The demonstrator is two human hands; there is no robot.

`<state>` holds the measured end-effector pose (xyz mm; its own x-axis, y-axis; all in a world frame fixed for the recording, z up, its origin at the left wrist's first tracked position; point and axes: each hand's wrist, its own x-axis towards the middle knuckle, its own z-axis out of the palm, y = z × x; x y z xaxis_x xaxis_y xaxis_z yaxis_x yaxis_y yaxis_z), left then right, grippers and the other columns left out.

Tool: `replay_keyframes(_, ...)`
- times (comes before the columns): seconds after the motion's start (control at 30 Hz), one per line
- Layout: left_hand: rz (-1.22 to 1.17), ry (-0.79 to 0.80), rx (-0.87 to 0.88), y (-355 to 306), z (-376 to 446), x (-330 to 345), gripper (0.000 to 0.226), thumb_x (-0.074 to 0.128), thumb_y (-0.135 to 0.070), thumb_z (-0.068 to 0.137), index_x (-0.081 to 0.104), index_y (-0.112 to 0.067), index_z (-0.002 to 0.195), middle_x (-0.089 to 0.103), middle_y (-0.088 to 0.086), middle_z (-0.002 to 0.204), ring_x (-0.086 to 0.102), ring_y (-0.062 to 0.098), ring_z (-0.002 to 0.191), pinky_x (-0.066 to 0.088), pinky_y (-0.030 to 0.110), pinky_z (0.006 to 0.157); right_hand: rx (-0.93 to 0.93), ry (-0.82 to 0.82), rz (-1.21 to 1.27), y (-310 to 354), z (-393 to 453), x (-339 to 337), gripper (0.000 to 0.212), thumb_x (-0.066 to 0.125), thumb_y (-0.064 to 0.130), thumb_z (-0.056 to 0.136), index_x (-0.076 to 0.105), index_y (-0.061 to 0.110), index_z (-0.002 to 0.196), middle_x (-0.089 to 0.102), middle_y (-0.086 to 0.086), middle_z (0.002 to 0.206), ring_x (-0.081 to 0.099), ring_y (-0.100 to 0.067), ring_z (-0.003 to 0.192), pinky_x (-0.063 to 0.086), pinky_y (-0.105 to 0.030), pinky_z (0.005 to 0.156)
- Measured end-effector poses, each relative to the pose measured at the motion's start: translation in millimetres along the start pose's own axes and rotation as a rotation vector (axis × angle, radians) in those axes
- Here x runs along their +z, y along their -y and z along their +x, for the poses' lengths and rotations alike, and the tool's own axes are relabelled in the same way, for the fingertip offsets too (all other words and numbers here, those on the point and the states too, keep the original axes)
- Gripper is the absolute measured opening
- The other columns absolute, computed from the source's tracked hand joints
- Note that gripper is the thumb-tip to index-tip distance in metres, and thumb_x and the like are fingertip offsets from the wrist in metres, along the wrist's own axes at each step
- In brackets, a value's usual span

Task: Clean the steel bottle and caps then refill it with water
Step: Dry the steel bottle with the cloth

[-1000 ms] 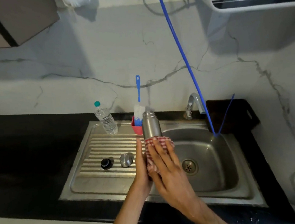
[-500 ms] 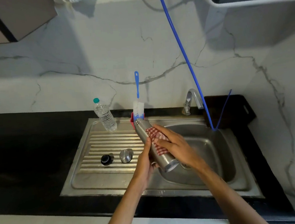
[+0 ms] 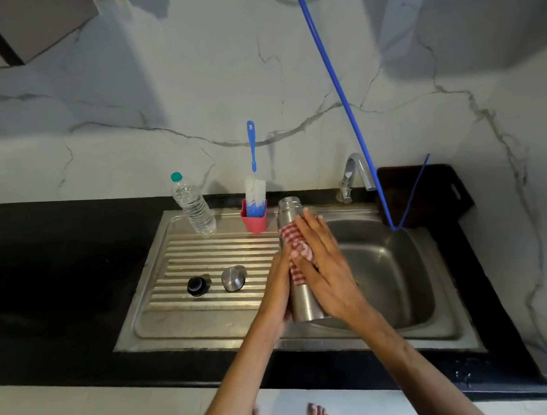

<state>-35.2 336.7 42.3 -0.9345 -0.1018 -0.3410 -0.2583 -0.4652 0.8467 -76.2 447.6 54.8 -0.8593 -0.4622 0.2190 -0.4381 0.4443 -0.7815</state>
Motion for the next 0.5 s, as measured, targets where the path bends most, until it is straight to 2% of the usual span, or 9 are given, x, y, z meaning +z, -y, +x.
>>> replay_keyframes(0.07, -0.010, 0.022, -0.028, 0, 1, -5, 0.057, 0.052, -0.056, 0.101, 0.052, -0.027, 0.150, 0.066, 0.004, 0.143, 0.063, 0.020, 0.132, 0.047, 0.044, 0.111, 0.006, -0.019, 0.034, 1, 11, -5, 0.063, 0.038, 0.037, 0.109, 0.008, 0.026, 0.163, -0.002, 0.016, 0.170, -0.005, -0.006, 0.156, 0.009, -0.046, 0.128)
replay_keyframes(0.17, -0.054, 0.010, -0.052, -6, 2, -5, 0.052, 0.050, -0.051, 0.104, 0.061, -0.020, 0.143, 0.072, 0.012, 0.132, 0.068, 0.029, 0.123, 0.053, 0.047, 0.105, 0.113, -0.072, 0.174, 5, 20, -8, 0.064, 0.040, 0.041, 0.108, 0.006, 0.034, 0.162, 0.006, 0.017, 0.169, 0.010, -0.003, 0.155, 0.016, -0.033, 0.124)
replay_keyframes(0.2, -0.049, -0.012, -0.039, -10, 4, -1, 0.050, 0.048, -0.049, 0.105, 0.065, -0.015, 0.138, 0.075, 0.014, 0.124, 0.071, 0.031, 0.116, 0.057, 0.043, 0.099, 0.175, -0.103, 0.231, 7, 20, -7, 0.065, 0.041, 0.045, 0.107, 0.007, 0.037, 0.162, 0.013, 0.015, 0.169, 0.019, -0.005, 0.153, 0.020, -0.034, 0.123)
replay_keyframes(0.27, 0.013, -0.105, 0.033, -16, 14, 11, 0.054, 0.042, -0.050, 0.107, 0.068, -0.009, 0.129, 0.078, 0.014, 0.108, 0.074, 0.031, 0.100, 0.062, 0.035, 0.084, 0.303, -0.148, 0.304, 10, 13, 3, 0.063, 0.039, 0.055, 0.105, 0.009, 0.045, 0.159, 0.028, 0.010, 0.164, 0.038, -0.010, 0.144, 0.033, -0.044, 0.120)
replay_keyframes(0.3, 0.041, -0.141, 0.085, -22, 20, 17, 0.058, 0.040, -0.055, 0.106, 0.067, -0.010, 0.130, 0.077, 0.014, 0.107, 0.074, 0.030, 0.100, 0.063, 0.035, 0.085, 0.334, -0.134, 0.295, 10, 7, 9, 0.062, 0.036, 0.059, 0.104, 0.008, 0.048, 0.159, 0.029, 0.009, 0.164, 0.040, -0.011, 0.142, 0.035, -0.047, 0.118)
replay_keyframes(0.37, 0.120, -0.182, 0.131, -32, 33, 22, 0.070, 0.050, -0.073, 0.097, 0.062, -0.016, 0.136, 0.075, 0.016, 0.116, 0.073, 0.033, 0.107, 0.060, 0.044, 0.094, 0.309, -0.068, 0.207, 12, -11, 18, 0.064, 0.030, 0.061, 0.104, 0.002, 0.045, 0.160, 0.015, 0.014, 0.168, 0.026, -0.008, 0.150, 0.026, -0.043, 0.122)
replay_keyframes(0.4, 0.163, -0.189, 0.133, -37, 38, 21, 0.076, 0.059, -0.077, 0.089, 0.060, -0.018, 0.136, 0.074, 0.016, 0.115, 0.074, 0.034, 0.105, 0.060, 0.047, 0.095, 0.277, -0.051, 0.170, 12, -19, 20, 0.066, 0.028, 0.061, 0.104, -0.001, 0.042, 0.160, 0.008, 0.017, 0.169, 0.018, -0.004, 0.152, 0.021, -0.037, 0.122)
replay_keyframes(0.47, 0.170, -0.128, 0.103, -39, 46, 14, 0.078, 0.067, -0.076, 0.084, 0.063, -0.013, 0.131, 0.074, 0.015, 0.102, 0.075, 0.031, 0.090, 0.061, 0.045, 0.089, 0.242, -0.050, 0.159, 11, -29, 19, 0.066, 0.028, 0.059, 0.104, -0.002, 0.041, 0.161, 0.003, 0.021, 0.168, 0.013, 0.002, 0.151, 0.019, -0.028, 0.119)
replay_keyframes(0.5, 0.138, -0.070, 0.091, -37, 45, 11, 0.077, 0.064, -0.073, 0.088, 0.062, -0.009, 0.130, 0.072, 0.015, 0.098, 0.073, 0.029, 0.085, 0.062, 0.042, 0.084, 0.229, -0.054, 0.162, 11, -29, 17, 0.065, 0.030, 0.055, 0.106, -0.001, 0.041, 0.161, 0.003, 0.022, 0.168, 0.013, 0.003, 0.150, 0.020, -0.027, 0.118)
